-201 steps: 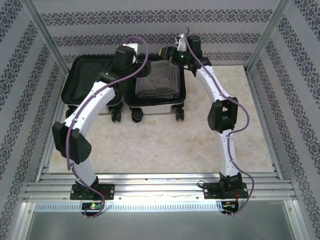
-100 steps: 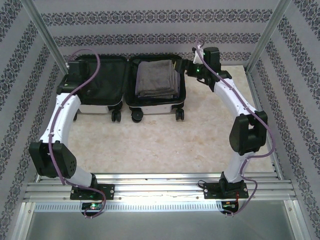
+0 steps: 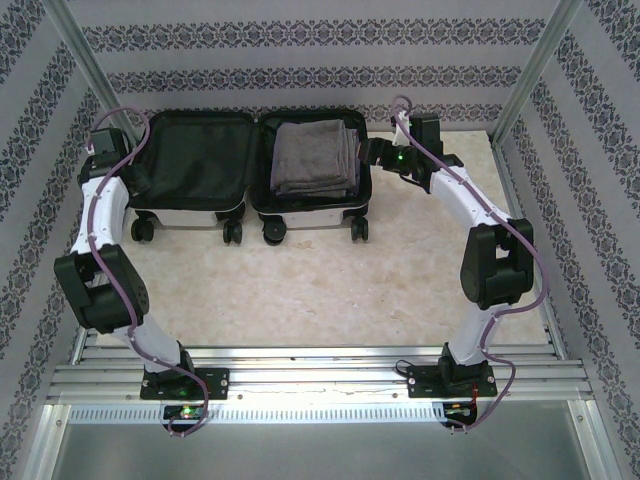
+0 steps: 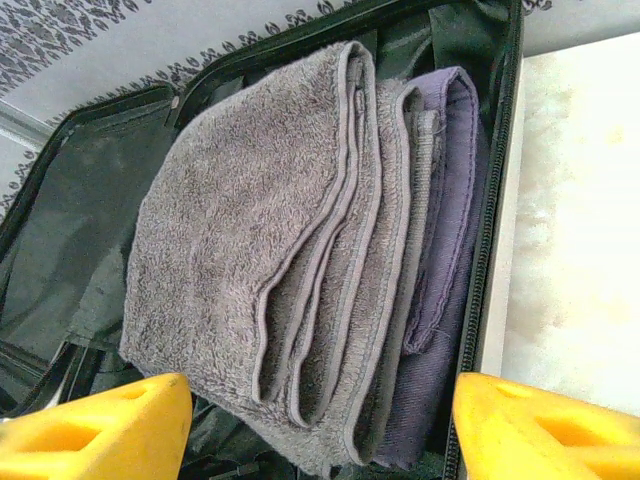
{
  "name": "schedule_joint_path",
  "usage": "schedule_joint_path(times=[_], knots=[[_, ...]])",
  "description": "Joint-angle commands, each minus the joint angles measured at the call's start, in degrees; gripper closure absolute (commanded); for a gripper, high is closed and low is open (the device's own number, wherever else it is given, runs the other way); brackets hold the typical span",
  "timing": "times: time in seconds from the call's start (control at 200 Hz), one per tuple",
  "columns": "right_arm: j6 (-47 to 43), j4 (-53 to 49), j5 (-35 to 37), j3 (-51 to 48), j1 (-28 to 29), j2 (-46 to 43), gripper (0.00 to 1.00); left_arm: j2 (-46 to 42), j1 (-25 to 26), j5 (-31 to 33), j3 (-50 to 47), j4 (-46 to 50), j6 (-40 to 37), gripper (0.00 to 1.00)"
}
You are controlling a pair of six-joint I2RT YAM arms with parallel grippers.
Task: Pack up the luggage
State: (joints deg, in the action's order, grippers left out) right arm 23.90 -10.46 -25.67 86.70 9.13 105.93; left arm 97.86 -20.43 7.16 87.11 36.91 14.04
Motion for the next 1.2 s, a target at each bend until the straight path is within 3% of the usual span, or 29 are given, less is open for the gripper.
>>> schedule_joint_path(times=[0.0, 0.275, 0.809, 1.194], knots=[[-1.4, 0.4, 1.2, -1.5, -0.1, 1.4, 0.30, 2.4, -2.1, -1.7, 3.6, 1.5, -3.2, 0.35], [-2.2, 0.3, 2.2, -3.1, -0.2, 2.1, 0.30, 9.7, -4.4, -7.6, 9.8, -0.1, -4.6, 0.37], [-3.9, -0.9, 1.7, -4.2, -1.3, 2.5, 0.31, 22.3, -4.5, -11.9, 23.9, 6.8, -9.5, 0.46], [-4.3, -1.1, 1.1, -4.9, -1.8, 2.0, 0.31, 28.7, -4.5, -10.5, 29.3, 11.5, -9.7, 0.51]])
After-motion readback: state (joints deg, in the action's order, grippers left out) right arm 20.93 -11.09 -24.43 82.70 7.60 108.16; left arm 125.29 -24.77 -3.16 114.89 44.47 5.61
